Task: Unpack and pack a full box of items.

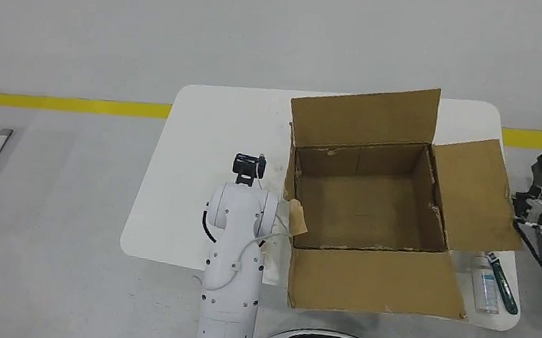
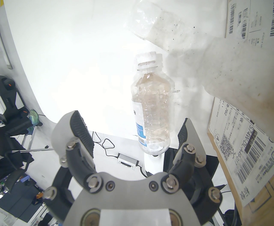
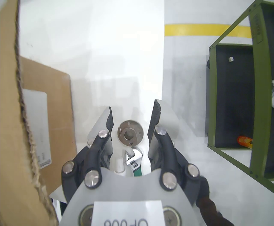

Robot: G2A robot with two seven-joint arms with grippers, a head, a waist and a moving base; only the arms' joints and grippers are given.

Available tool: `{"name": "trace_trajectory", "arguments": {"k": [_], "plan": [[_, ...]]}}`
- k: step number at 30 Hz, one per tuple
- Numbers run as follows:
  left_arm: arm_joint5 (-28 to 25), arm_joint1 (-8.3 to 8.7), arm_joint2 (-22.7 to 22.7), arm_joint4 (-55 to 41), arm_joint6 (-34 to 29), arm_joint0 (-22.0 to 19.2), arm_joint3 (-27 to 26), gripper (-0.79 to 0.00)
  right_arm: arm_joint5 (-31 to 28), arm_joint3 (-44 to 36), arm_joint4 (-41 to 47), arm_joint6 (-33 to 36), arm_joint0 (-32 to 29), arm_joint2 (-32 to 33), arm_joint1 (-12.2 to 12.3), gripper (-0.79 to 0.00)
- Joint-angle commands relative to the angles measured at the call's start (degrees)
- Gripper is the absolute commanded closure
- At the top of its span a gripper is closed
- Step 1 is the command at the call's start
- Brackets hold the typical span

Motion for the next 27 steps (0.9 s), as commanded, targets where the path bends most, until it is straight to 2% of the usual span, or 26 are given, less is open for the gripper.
{"name": "trace_trajectory", "arguments": {"k": [1,4,5,6,11,17,18,19,22,27], "plan": [[0.00,0.00,0.00,0.00,0.00,0.00,0.00,-0.785,1.37,-1.93,2.15,-2.43,-1.08,3.23,-0.02,-0.511],[0.00,0.00,0.00,0.00,0.00,0.00,0.00,-0.785,2.36,-6.38,6.15,-7.12,-3.05,7.61,-0.18,-0.308],[0.00,0.00,0.00,0.00,0.00,0.00,0.00,-0.785,2.23,-8.03,7.82,-8.64,-3.63,8.77,-0.26,-0.040],[0.00,0.00,0.00,0.00,0.00,0.00,0.00,-0.785,1.87,-9.43,8.43,-10.16,-4.20,9.93,-0.29,0.000],[0.00,0.00,0.00,0.00,0.00,0.00,0.00,-0.785,0.08,-16.31,12.82,-15.78,-5.83,11.93,-0.56,0.000],[0.00,0.00,0.00,0.00,0.00,0.00,0.00,-0.785,-3.85,-21.30,16.53,-18.51,-5.09,6.78,-0.65,0.000],[0.00,0.00,0.00,0.00,0.00,0.00,0.00,-0.785,-3.74,-21.14,16.14,-18.56,-4.75,5.46,-0.64,0.000],[0.00,0.00,0.00,0.00,0.00,0.00,0.00,-0.785,-1.23,-20.77,14.68,-18.70,-4.33,3.41,-0.71,0.000],[0.00,0.00,0.00,0.00,0.00,0.00,0.00,-0.785,2.90,-20.30,16.86,-17.89,-3.14,-1.41,-1.02,0.000],[0.00,0.00,0.00,0.00,0.00,0.00,0.00,-0.785,2.90,-20.30,16.86,-17.89,-3.14,-1.41,-1.02,0.000]]}}
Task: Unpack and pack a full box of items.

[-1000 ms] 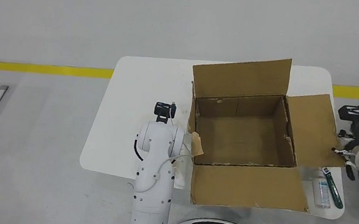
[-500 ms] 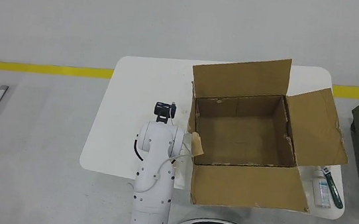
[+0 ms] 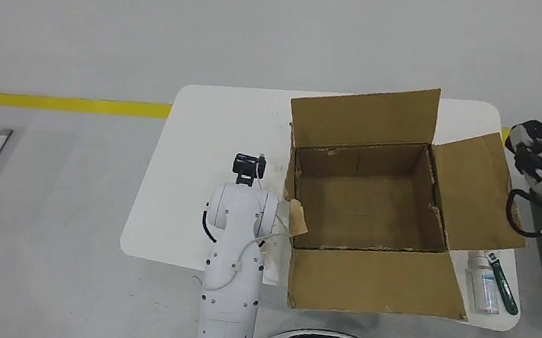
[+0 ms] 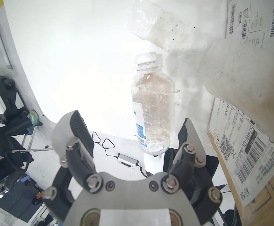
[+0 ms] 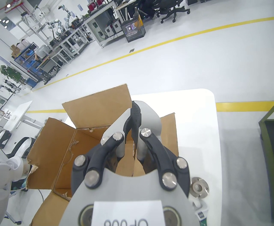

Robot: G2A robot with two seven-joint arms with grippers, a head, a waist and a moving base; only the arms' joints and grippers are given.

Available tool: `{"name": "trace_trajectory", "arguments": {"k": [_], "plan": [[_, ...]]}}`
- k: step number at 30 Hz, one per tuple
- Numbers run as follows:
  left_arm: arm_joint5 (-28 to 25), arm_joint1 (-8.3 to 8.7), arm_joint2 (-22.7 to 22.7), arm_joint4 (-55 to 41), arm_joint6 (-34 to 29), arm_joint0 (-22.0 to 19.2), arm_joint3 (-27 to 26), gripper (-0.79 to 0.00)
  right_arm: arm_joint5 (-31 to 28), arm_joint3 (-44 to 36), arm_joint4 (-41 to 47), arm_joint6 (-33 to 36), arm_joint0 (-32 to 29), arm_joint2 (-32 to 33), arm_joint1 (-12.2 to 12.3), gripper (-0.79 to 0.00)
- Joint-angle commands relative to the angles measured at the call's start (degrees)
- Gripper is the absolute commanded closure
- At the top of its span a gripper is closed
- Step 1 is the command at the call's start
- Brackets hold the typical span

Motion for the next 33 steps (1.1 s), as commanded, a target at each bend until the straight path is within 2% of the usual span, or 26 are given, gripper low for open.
{"name": "trace_trajectory", "arguments": {"k": [1,6,9,16,20,31,33], "plan": [[0.00,0.00,0.00,0.00,0.00,0.00,0.00,-0.785,-0.01,-0.01,-0.04,-0.02,-0.01,0.01,0.00,0.000],[0.00,0.00,0.00,0.00,0.00,0.00,0.00,-0.785,-0.17,-0.08,-0.24,-0.32,-0.09,-0.01,0.00,0.000],[0.00,0.00,0.00,0.00,0.00,0.00,0.00,-0.785,-0.47,-1.07,-3.42,-4.31,-1.63,-0.64,-0.11,0.000],[0.00,0.00,0.00,0.00,0.00,0.00,0.00,-0.785,-6.07,-3.52,-7.18,-22.20,-6.16,-2.75,-0.87,0.000],[0.00,0.00,0.00,0.00,0.00,0.00,0.00,-0.785,-9.98,-2.91,-12.19,-28.07,-8.57,-3.14,-0.98,0.000],[0.00,0.00,0.00,0.00,0.00,0.00,0.00,-0.785,-11.59,-2.21,-13.91,-28.74,-9.21,-3.92,-1.26,0.000],[1.85,0.19,-1.11,-3.99,1.70,0.67,-0.72,-0.785,-11.54,-1.90,-13.84,-28.55,-8.99,-3.89,-1.30,0.000]]}}
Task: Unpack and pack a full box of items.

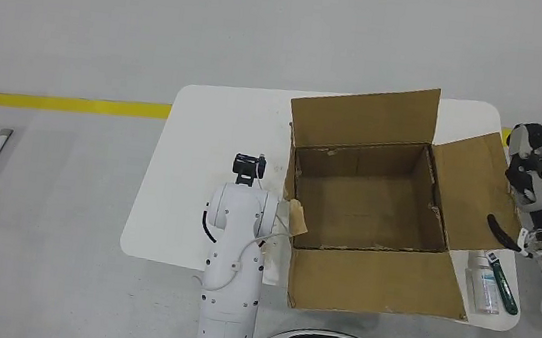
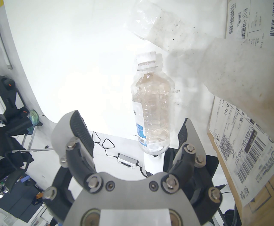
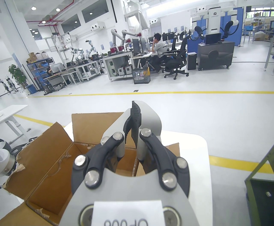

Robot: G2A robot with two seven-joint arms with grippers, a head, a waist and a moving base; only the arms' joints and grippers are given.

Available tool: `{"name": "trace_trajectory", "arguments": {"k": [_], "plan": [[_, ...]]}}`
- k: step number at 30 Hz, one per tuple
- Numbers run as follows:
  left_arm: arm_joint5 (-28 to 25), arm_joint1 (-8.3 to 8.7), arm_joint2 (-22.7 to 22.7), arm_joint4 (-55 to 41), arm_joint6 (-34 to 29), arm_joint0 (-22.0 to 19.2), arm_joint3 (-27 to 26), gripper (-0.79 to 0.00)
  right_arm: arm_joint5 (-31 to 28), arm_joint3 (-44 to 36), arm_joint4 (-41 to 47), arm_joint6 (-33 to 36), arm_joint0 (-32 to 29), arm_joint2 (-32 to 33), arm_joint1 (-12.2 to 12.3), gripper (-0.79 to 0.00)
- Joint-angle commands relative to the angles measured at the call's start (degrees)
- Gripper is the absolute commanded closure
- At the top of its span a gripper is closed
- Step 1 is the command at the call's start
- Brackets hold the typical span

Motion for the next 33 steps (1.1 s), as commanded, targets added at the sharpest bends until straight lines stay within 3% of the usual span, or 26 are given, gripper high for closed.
{"name": "trace_trajectory", "arguments": {"k": [1,18,26,33], "plan": [[0.43,0.23,-0.59,-3.68,0.82,0.18,-0.91,-0.785,0.11,0.24,0.17,0.27,0.21,0.09,-0.03,0.000],[-1.13,1.88,-2.90,-10.25,-0.89,5.57,-6.73,-0.785,-0.53,2.26,-0.83,2.01,0.72,0.49,-0.26,0.000],[0.62,2.60,-3.11,-8.50,1.57,7.28,-4.69,-0.785,-0.40,1.95,-1.44,1.85,-0.20,0.37,-0.45,0.000],[1.64,3.02,-3.13,-8.40,1.92,6.43,-2.54,-0.785,-0.30,2.52,-2.02,1.61,-0.96,0.58,-0.61,0.000]]}}
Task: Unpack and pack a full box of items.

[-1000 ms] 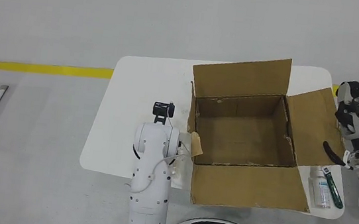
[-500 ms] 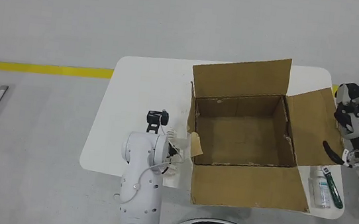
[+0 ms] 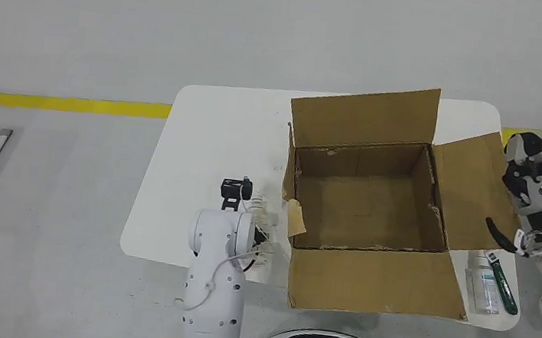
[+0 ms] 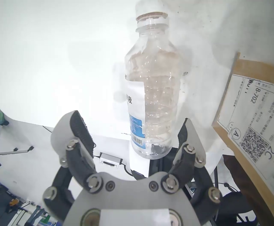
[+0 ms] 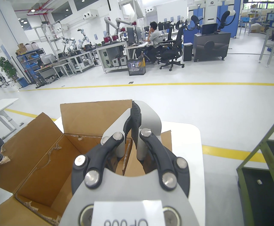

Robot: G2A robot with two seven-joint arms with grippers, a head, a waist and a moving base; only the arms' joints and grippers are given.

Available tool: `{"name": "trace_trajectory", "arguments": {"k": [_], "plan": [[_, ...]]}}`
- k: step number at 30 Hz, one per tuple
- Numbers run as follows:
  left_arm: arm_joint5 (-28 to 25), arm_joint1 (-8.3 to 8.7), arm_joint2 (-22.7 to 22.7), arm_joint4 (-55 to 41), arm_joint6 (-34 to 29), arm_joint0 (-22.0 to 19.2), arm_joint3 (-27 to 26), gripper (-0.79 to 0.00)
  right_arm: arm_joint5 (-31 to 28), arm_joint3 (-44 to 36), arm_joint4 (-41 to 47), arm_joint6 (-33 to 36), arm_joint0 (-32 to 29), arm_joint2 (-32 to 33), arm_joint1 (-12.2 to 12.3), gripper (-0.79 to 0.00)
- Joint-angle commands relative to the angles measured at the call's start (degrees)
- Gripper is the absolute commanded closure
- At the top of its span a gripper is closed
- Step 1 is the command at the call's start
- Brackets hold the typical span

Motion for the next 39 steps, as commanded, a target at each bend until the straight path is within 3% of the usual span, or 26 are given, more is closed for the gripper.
{"name": "trace_trajectory", "arguments": {"k": [1,7,9,14,15,16,17,23,28,31,32,35,39], "plan": [[0.76,0.05,-0.10,-0.48,0.03,-0.64,0.68,-0.785,-0.02,0.08,-0.23,-0.11,-0.16,-0.02,-0.04,0.000],[2.35,0.37,-1.39,-3.32,0.15,-2.51,3.35,-0.785,0.07,-0.12,-0.79,-0.06,-0.46,0.04,-0.16,0.000],[3.10,0.48,-1.84,-4.12,0.39,-3.11,4.02,-0.708,0.04,-0.09,-0.87,-0.06,-0.47,0.15,-0.19,0.000],[3.71,0.76,-3.45,-8.81,0.94,-3.85,4.59,-0.699,-0.09,0.02,-0.97,0.05,-0.43,0.41,-0.27,0.000],[3.85,0.86,-3.90,-9.41,0.78,-3.99,4.63,-0.646,-0.08,-0.02,-1.05,0.14,-0.44,0.43,-0.29,0.000],[4.22,0.99,-4.35,-9.49,0.62,-4.15,4.83,-0.462,-0.15,-0.04,-1.05,0.19,-0.44,0.43,-0.30,0.000],[4.53,1.08,-4.71,-9.93,0.27,-4.39,5.13,-0.336,-0.21,-0.02,-1.04,0.20,-0.43,0.45,-0.32,0.000],[4.45,1.71,-5.25,-9.74,0.50,-4.87,5.74,-0.489,-0.37,0.06,-1.39,0.49,-0.44,0.45,-0.41,0.000],[4.11,2.07,-4.69,-10.18,0.55,-4.87,6.55,-0.517,-0.25,0.12,-1.70,0.71,-0.18,0.15,-0.50,0.000],[4.15,2.27,-4.44,-10.53,0.23,-5.05,7.01,-0.619,-0.16,0.08,-1.88,0.92,-0.05,0.06,-0.55,0.000],[4.17,2.35,-4.37,-10.59,0.07,-5.16,7.12,-0.705,-0.15,0.07,-1.92,0.96,-0.02,0.05,-0.56,0.000],[4.07,2.57,-4.22,-10.88,-0.14,-5.34,7.35,-0.720,-0.01,0.05,-2.14,1.06,0.02,0.02,-0.61,0.000],[4.24,2.88,-4.10,-11.19,-0.33,-5.54,7.70,-0.683,0.21,-0.07,-2.31,1.23,0.10,0.04,-0.68,0.000]]}}
